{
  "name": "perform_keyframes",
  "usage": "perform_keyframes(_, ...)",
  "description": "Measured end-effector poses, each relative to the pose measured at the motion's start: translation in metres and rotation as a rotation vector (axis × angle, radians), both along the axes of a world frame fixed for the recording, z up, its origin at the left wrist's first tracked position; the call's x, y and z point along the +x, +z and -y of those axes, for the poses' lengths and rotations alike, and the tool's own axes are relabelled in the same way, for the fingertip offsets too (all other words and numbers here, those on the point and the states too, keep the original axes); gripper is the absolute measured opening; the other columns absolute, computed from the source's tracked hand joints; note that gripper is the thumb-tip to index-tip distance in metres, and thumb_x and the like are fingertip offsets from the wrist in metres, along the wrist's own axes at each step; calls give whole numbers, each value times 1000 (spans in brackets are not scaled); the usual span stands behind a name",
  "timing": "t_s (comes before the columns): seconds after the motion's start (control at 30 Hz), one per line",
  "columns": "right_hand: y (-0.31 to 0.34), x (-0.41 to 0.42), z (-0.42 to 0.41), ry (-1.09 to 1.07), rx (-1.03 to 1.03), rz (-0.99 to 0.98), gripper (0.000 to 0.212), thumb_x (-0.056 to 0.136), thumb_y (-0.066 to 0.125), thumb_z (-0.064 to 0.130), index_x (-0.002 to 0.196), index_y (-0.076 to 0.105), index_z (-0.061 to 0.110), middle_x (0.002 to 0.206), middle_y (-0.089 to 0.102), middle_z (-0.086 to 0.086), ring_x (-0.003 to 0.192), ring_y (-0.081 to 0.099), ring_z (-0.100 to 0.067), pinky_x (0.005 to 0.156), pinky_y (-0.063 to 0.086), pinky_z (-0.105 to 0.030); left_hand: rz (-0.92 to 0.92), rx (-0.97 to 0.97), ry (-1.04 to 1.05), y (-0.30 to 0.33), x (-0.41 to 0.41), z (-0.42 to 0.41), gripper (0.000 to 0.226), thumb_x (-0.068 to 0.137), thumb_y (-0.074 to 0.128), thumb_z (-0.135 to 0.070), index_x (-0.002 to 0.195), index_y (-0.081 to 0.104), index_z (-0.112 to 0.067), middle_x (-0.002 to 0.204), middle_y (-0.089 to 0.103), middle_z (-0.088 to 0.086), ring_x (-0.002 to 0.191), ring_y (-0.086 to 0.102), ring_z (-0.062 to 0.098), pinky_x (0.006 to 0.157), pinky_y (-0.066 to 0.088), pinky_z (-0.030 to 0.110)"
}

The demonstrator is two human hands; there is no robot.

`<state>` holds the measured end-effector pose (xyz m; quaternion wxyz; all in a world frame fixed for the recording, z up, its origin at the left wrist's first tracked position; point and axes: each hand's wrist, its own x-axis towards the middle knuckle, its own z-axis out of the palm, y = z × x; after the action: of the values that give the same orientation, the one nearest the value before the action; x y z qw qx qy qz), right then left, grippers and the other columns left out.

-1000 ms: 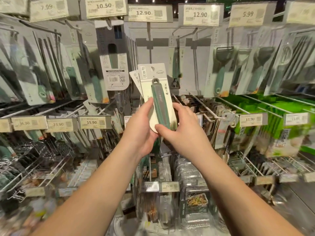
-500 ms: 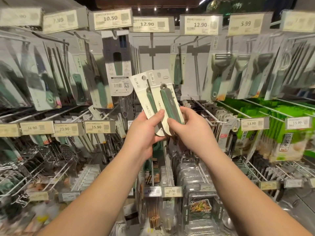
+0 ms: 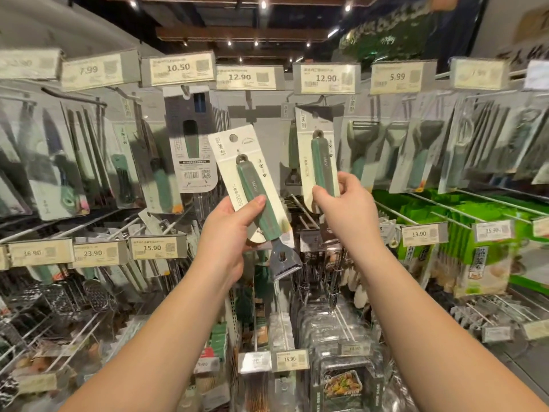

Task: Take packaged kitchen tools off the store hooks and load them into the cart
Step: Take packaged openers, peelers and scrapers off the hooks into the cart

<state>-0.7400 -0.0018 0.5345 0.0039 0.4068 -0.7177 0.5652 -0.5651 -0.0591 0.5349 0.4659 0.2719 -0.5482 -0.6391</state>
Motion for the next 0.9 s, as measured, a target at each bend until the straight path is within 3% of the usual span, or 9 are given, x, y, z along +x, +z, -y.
perform_keyframes(0.1, 4, -6, 4, -35, -26, -22, 57, 90, 62, 40, 141, 47, 18, 112, 70, 6, 82, 68, -11, 54, 44, -18, -6, 10, -14, 2, 0, 0, 25, 95, 65, -17, 120, 65, -21, 110, 76, 0, 102, 73, 23, 80, 57, 44)
perform_keyframes(0.37, 16, -12, 17, -80, -43, -81, 68, 92, 62, 43, 149, 39, 15, 116, 69, 1, 85, 68, -14, 71, 57, -31, 13, -12, -49, 6, 0, 1, 24, 97, 63, -21, 120, 66, -27, 105, 78, -3, 95, 74, 22, 68, 54, 39)
perform_keyframes(0.5, 19, -17, 25, -108, -36, -106, 71, 92, 62, 44, 151, 36, 13, 125, 65, -1, 91, 69, -18, 79, 59, -41, 18, -12, -76, 10, -1, 0, 24, 96, 63, -21, 120, 65, -25, 101, 78, -4, 83, 76, 16, 77, 59, 47)
perform_keyframes(0.6, 17, -22, 31, -124, -39, -101, 72, 91, 62, 46, 150, 37, 14, 127, 65, -2, 96, 68, -18, 82, 59, -41, 21, -14, -86, 11, -1, 1, 22, 96, 63, -21, 118, 66, -24, 100, 78, -3, 81, 75, 15, 87, 58, 54)
perform_keyframes(0.73, 9, -29, 37, -121, -36, -97, 71, 90, 61, 46, 149, 39, 14, 126, 66, -1, 97, 69, -22, 80, 60, -43, 27, -17, -82, 12, -1, 3, 22, 96, 64, -21, 118, 66, -24, 100, 78, -3, 80, 76, 16, 88, 56, 61)
perform_keyframes(0.9, 7, -35, 54, -118, -6, -103, 71, 92, 61, 43, 151, 37, 11, 138, 58, -5, 104, 67, -26, 85, 58, -40, 27, -13, -82, 13, -5, 5, 25, 96, 64, -21, 121, 66, -22, 101, 78, -3, 84, 76, 14, 76, 62, 50)
